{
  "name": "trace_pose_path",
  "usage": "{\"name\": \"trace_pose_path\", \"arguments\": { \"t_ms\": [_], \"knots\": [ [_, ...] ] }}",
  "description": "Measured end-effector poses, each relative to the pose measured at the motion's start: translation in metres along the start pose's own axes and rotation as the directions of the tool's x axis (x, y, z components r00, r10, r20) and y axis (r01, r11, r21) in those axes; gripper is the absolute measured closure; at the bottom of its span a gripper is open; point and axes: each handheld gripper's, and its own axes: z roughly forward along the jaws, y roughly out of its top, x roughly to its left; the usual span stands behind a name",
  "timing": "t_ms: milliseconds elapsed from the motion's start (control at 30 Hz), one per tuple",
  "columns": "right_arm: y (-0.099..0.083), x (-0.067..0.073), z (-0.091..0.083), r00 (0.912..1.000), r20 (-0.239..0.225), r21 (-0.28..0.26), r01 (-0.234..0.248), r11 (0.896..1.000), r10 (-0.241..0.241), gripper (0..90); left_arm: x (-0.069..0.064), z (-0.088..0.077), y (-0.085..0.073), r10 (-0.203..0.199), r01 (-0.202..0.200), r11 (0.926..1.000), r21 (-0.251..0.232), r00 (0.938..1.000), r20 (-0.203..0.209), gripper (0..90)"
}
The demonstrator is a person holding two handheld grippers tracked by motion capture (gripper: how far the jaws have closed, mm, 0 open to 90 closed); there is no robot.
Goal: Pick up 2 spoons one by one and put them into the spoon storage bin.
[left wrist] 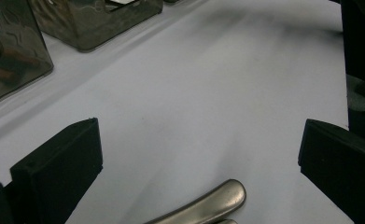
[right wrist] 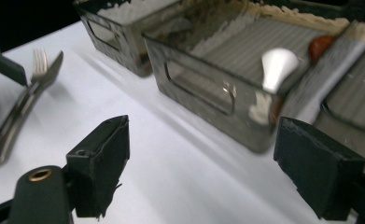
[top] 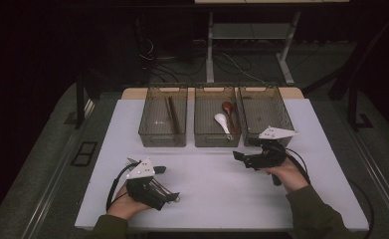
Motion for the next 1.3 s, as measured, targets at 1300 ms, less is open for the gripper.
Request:
{"name": "trace_pose_path", "arguments": {
  "t_ms": [1300],
  "knots": [
    [-0.071,-0.004,-0.067,0.9979,0.059,0.043,0.022,0.999,-0.024,18.6,0.002,-0.005,0.001,-0.008,0.008,1.0000,0.005,0.9995,-0.031,6.3]
  ]
}}
